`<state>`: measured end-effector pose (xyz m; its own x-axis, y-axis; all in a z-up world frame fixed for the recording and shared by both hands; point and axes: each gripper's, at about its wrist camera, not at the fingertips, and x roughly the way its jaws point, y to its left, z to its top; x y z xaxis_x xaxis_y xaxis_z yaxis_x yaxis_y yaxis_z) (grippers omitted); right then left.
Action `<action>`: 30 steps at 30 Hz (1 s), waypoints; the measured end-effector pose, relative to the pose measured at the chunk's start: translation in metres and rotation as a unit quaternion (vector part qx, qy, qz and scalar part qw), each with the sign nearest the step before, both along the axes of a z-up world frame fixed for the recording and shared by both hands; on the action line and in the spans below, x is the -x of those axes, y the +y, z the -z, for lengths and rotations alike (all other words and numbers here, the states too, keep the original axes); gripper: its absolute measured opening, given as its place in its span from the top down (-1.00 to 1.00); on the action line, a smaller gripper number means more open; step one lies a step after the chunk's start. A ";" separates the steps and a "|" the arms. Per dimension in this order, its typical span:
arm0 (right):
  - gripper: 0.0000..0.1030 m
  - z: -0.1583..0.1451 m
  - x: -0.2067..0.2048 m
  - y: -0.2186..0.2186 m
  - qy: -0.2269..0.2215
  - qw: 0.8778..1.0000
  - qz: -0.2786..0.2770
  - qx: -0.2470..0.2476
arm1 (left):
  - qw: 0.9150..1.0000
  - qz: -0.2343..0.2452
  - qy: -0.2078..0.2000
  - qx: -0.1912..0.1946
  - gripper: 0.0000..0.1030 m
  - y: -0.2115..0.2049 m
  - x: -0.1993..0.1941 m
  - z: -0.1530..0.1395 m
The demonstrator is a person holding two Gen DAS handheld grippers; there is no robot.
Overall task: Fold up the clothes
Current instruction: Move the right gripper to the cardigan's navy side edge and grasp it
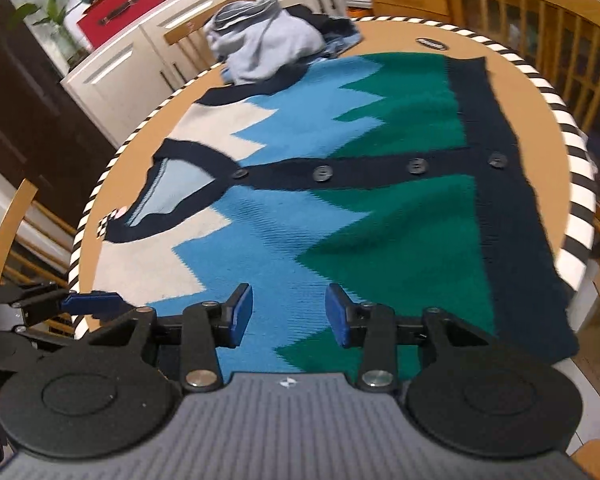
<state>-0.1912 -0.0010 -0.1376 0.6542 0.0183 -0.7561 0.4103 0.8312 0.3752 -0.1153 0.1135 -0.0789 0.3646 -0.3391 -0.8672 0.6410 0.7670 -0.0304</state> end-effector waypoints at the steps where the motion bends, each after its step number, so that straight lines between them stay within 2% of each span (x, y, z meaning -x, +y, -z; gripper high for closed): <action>1: 0.18 0.000 0.002 -0.003 0.001 1.000 -0.001 -0.001 | 1.000 0.001 0.000 -0.001 -0.43 -0.004 0.001 0.001; 9: 0.17 0.008 0.016 -0.045 0.004 1.000 0.002 -0.029 | 1.000 0.002 0.012 -0.017 -0.43 -0.039 0.005 0.009; 14: 0.10 0.015 0.035 -0.080 0.012 0.998 0.004 -0.056 | 0.999 0.012 0.015 -0.028 -0.44 -0.068 0.009 0.013; 17: 0.05 0.021 0.052 -0.103 0.014 0.996 0.025 -0.086 | 0.999 0.027 0.020 -0.035 -0.44 -0.086 0.012 0.018; 22: 0.04 0.031 0.078 -0.131 0.026 0.994 0.052 -0.092 | 0.997 0.055 0.026 -0.044 -0.44 -0.120 0.017 0.029; 30: -0.08 0.053 0.120 -0.171 0.019 0.982 0.101 -0.161 | 0.994 0.086 0.040 -0.047 -0.44 -0.160 0.030 0.046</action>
<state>-0.3107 -0.1721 -0.1902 0.6399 0.1324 -0.7569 0.5742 0.5722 0.5855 -0.1458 -0.0468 -0.1247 0.2359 -0.3067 -0.9221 0.7616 0.6477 -0.0206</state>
